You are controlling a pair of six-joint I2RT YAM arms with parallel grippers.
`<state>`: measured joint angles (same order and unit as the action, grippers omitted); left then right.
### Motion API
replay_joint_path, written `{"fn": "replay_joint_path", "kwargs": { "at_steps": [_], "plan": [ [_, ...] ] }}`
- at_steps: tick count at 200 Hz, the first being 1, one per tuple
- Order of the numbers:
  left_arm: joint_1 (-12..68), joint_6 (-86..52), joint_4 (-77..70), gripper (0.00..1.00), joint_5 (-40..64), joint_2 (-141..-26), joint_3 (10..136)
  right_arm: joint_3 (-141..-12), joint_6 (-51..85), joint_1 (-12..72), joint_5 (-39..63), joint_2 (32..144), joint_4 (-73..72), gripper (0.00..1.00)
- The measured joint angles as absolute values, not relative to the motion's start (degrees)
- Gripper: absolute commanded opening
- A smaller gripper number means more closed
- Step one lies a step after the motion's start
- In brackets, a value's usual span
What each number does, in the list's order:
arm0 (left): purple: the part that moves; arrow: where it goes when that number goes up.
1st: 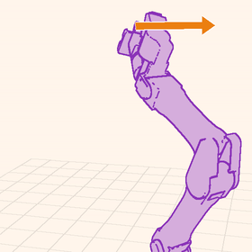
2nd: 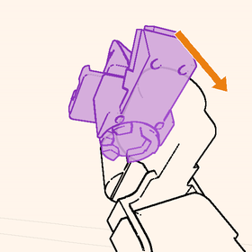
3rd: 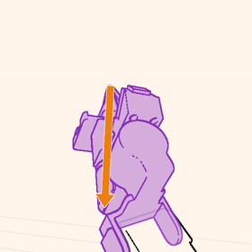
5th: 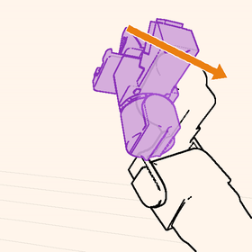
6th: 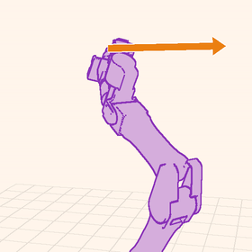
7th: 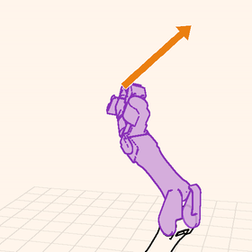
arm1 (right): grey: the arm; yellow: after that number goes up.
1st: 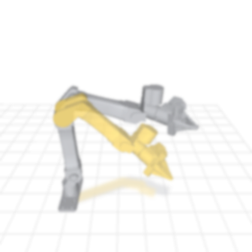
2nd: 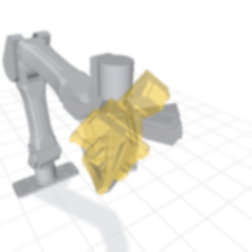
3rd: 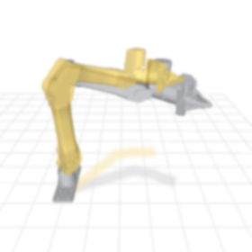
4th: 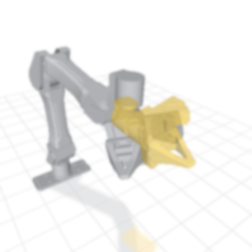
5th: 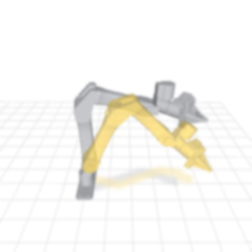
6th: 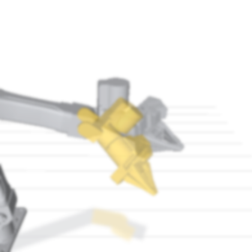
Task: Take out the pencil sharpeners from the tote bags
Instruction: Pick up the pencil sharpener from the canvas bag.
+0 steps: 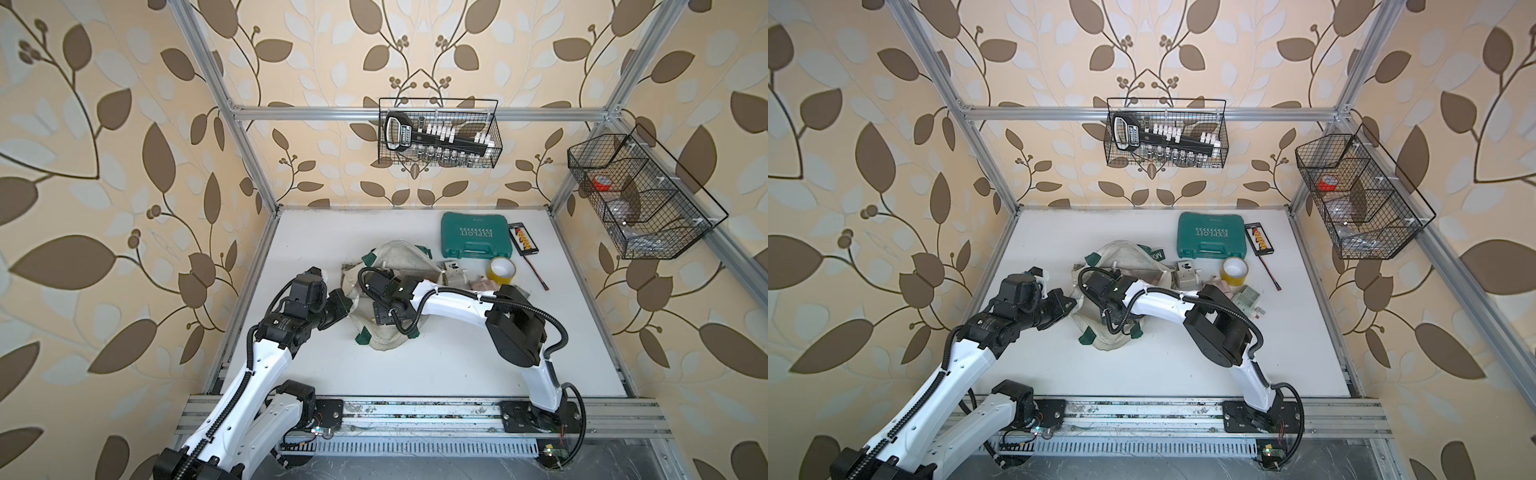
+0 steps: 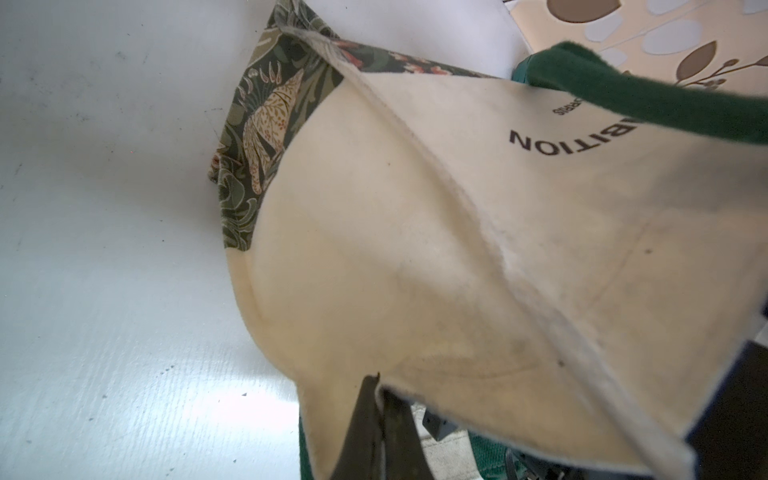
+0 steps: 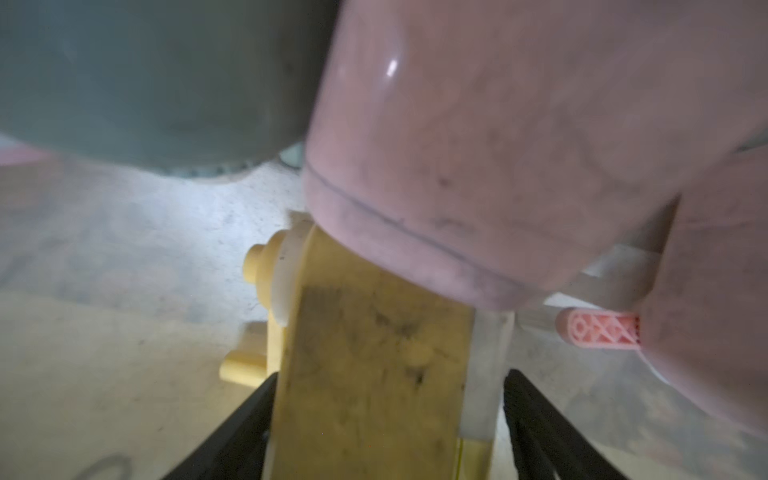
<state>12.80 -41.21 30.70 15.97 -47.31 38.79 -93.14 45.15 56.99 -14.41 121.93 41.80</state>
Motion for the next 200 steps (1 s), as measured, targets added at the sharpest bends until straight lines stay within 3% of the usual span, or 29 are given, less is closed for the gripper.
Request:
{"fn": "replay_joint_path", "kwargs": {
  "at_steps": [64, 139, 200],
  "plan": [
    [12.8, -41.6, 30.7, 0.0, 15.8, -47.3, 38.8, -93.1, 45.1, 56.6, -14.3, 122.5, 41.9, 0.46],
    [12.8, -42.2, 31.0, 0.0, 15.5, -49.5, 40.8, -93.1, 43.3, 56.6, -14.4, 120.5, 42.5, 0.42],
    [13.2, -42.2, 31.0, 0.0, 14.6, -57.8, 48.0, -93.0, 38.9, 56.6, -17.4, 103.7, 39.5, 0.42]
  ]
}}
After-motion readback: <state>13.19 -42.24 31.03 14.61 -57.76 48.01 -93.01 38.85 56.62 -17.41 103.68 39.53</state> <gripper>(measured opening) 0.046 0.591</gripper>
